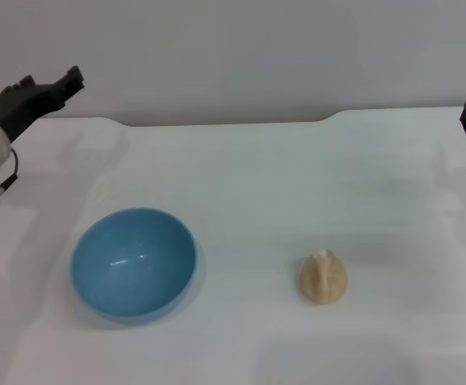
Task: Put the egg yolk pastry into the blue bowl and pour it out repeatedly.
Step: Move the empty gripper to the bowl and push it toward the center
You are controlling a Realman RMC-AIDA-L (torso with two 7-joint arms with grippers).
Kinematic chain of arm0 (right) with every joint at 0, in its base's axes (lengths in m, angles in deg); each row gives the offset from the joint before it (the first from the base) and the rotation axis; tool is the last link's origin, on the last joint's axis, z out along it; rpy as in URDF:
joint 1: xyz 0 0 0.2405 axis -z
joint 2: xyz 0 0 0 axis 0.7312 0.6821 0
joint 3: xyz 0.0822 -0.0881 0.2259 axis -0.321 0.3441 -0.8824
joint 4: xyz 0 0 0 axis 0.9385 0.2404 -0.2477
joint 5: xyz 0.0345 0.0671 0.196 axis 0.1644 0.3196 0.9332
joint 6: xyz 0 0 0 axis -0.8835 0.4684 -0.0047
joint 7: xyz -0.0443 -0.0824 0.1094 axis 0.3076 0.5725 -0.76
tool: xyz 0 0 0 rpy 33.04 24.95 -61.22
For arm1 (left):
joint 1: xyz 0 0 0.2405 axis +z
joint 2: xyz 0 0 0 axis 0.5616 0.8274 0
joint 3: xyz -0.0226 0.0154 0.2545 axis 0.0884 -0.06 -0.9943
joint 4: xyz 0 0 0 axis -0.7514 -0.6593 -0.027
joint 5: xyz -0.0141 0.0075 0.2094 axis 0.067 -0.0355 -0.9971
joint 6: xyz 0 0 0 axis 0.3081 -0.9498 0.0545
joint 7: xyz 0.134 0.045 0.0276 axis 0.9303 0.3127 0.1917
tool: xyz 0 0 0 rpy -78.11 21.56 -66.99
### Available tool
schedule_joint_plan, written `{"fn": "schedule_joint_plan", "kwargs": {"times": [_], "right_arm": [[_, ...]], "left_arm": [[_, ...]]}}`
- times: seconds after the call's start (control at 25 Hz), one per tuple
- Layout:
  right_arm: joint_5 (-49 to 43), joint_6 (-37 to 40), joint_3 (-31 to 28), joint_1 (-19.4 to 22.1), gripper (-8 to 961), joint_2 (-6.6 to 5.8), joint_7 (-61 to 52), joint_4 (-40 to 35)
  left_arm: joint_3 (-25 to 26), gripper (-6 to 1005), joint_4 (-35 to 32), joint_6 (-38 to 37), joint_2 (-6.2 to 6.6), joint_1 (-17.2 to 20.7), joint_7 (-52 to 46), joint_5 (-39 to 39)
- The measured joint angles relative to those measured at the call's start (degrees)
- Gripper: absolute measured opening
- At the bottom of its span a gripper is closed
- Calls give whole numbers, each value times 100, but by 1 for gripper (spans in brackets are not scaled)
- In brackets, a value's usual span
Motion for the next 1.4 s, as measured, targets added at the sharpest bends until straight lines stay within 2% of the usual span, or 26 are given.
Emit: {"fn": "schedule_joint_plan", "kwargs": {"times": [0.04, 0.08, 0.12, 0.16, 0.2, 0.24, 0.28, 0.36, 0.44, 0.48, 0.56, 0.6, 0.64, 0.72, 0.8, 0.92, 1.16, 1.4], "right_arm": [[0, 0, 0, 0, 504, 0, 0, 0], [0, -4, -4, -4, 504, 0, -1, 1], [0, -7, -11, -10, 504, -3, -1, 4], [0, -9, -13, -13, 504, -4, -2, 5], [0, -10, -15, -19, 504, -5, -2, 4], [0, -13, -15, -21, 504, -6, -2, 5], [1, -15, -16, -24, 503, -6, -3, 6], [1, -16, -17, -31, 503, -11, -4, 7], [0, -16, -16, -38, 503, -15, -5, 0], [0, -16, -16, -42, 503, -16, -6, -6], [0, -16, -17, -62, 503, -20, -7, -13], [0, -16, -17, -77, 503, -22, -7, -15], [0, -16, -16, -95, 503, -23, -7, -16], [1, -16, -16, -129, 502, -25, -6, -19], [0, -16, -16, -148, 502, -31, -5, -25], [0, -16, -17, -152, 503, -31, 9, -33], [0, -15, -16, -117, 504, -19, 8, -68], [1, -14, -16, -88, 503, -1, 7, -110]], "left_arm": [[182, 862, -277, 407, 68, 8, -100, -296], [182, 862, -277, 407, 68, 8, -100, -296], [696, 862, -1629, 2067, 240, 243, -237, -1243], [696, 861, -1629, 2067, 240, 243, -237, -1243], [859, 861, -2372, 2838, 299, 434, -211, -1537], [859, 861, -2372, 2838, 299, 434, -211, -1537], [1028, 861, -3280, 3829, 364, 690, -87, -1705], [1227, 861, -4066, 4763, 354, 919, 305, -1691], [1503, 861, -4712, 5682, 227, 1103, 836, -1628], [1744, 861, -5041, 6250, 64, 1178, 1249, -1543], [2269, 861, -5503, 7152, -282, 1244, 2072, -1291], [2773, 862, -5737, 7871, -638, 1244, 2881, -1004], [3008, 862, -5811, 8189, -783, 1228, 3265, -895], [3351, 862, -5911, 8732, -977, 1178, 3869, -689], [3430, 862, -5937, 9008, -978, 1126, 4101, -597], [3522, 861, -5937, 9923, -944, 906, 4206, -524], [3611, 861, -5887, 10459, -951, 729, 4186, -655], [3604, 862, -5412, 10840, -947, 365, 4307, -752]]}}
